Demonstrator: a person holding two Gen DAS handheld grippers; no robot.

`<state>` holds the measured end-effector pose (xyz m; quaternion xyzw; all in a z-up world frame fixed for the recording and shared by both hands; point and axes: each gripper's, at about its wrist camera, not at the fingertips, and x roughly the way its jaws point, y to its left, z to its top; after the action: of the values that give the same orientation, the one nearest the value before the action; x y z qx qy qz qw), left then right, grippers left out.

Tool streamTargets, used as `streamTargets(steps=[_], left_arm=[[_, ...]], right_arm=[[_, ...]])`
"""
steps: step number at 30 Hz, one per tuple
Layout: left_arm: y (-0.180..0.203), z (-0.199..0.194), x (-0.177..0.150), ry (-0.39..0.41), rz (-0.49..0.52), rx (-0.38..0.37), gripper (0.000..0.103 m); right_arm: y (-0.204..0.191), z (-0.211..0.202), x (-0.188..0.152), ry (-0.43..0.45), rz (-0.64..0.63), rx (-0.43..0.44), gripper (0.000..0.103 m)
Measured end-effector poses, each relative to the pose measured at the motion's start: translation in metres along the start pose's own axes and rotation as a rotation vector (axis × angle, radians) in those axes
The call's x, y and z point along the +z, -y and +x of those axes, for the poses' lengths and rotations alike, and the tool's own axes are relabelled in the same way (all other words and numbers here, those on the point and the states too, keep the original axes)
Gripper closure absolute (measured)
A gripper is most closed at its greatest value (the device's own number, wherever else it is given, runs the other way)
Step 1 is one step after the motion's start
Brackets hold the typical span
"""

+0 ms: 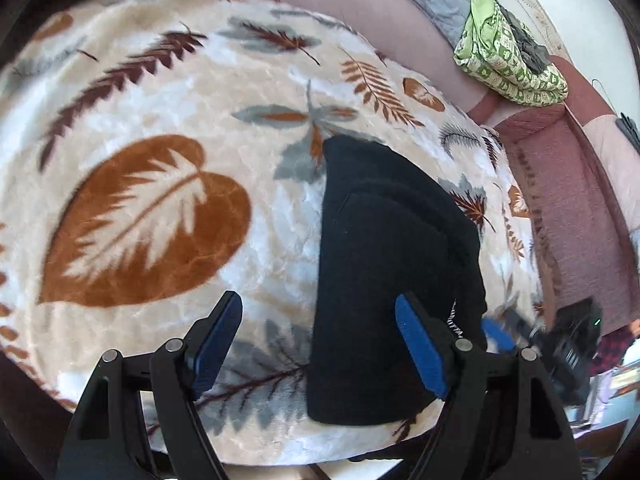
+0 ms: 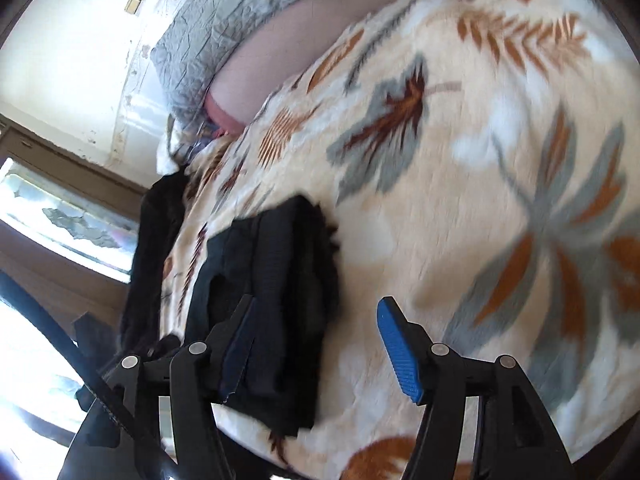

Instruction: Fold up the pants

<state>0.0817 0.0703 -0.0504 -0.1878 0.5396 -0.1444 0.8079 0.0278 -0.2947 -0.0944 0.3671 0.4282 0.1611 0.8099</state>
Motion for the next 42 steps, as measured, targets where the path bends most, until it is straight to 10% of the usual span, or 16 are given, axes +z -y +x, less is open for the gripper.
streamTargets(steps=[10,14,27,36,42], left_arm=[[0.015,0.031,0.014,-0.057,0.028,-0.019,0.020],[0.015,0.034,0.012,-0.049,0.031,-0.020,0.016],[0.025,0.045,0.014,-0.069,0.073,0.026,0.004],[0.029,0.047,0.012,-0.041,0.111,0.045,0.000],[0.026,0.049,0.017,-0.062,0.131,0.005,0.001]], right_arm=[[-0.018,0.019,-0.011,0.022,-0.052,-0.027,0.036],[-0.018,0.007,0.002,0.089,-0.055,-0.060,0.063],[-0.002,0.022,-0.014,-0.047,-0.018,0.036,0.094],[0.024,0.031,-0.016,-0.077,0.091,0.075,0.087],[0.019,0.012,-0.028,-0.056,0.073,0.133,0.043]])
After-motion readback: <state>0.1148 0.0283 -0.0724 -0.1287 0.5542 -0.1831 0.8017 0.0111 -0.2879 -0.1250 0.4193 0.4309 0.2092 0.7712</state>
